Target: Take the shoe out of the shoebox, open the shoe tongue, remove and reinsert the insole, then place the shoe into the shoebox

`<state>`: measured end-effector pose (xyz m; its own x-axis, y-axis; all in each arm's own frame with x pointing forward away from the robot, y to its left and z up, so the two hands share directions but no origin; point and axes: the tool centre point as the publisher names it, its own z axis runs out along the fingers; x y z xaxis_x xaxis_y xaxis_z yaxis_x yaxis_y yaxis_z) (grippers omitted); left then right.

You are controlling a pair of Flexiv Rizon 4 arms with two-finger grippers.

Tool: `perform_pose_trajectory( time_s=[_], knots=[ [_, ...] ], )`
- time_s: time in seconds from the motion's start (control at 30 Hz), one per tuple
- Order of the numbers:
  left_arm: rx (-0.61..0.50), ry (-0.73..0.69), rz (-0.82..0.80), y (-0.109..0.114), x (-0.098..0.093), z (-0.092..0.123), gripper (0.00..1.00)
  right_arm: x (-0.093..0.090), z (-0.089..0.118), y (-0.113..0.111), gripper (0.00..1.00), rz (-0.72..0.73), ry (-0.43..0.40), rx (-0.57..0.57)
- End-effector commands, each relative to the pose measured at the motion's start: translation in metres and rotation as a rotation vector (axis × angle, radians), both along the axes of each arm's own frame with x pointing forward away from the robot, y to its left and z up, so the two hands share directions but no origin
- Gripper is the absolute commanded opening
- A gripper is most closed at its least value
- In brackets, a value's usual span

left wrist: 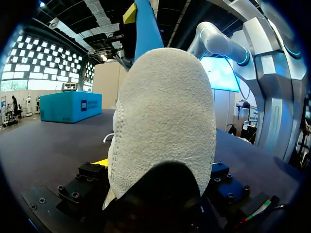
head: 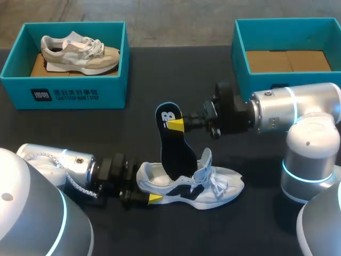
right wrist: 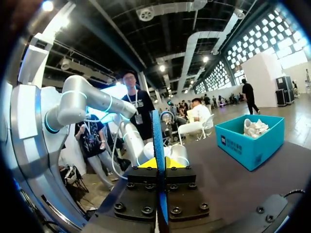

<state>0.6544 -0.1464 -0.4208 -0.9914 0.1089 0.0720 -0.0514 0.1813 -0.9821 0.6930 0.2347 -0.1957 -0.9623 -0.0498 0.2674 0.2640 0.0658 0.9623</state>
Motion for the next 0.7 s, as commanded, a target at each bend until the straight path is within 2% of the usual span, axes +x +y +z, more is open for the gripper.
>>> perform_pose_trajectory(
  time_s=[0.03,0.37,0.7],
  knots=[
    [0.001,0.0,0.001,-0.001,0.0,0.0,0.0,0.0,0.002,0.002,0.0,-0.002,0.0,-0.001],
    [0.001,0.0,0.001,-0.001,0.0,0.0,0.0,0.003,0.036,-0.003,0.0,-0.047,-0.001,0.051],
    [0.001,0.0,0.001,-0.001,0.0,0.0,0.0,0.01,0.058,-0.01,0.0,-0.116,0.053,0.1]
  ],
)
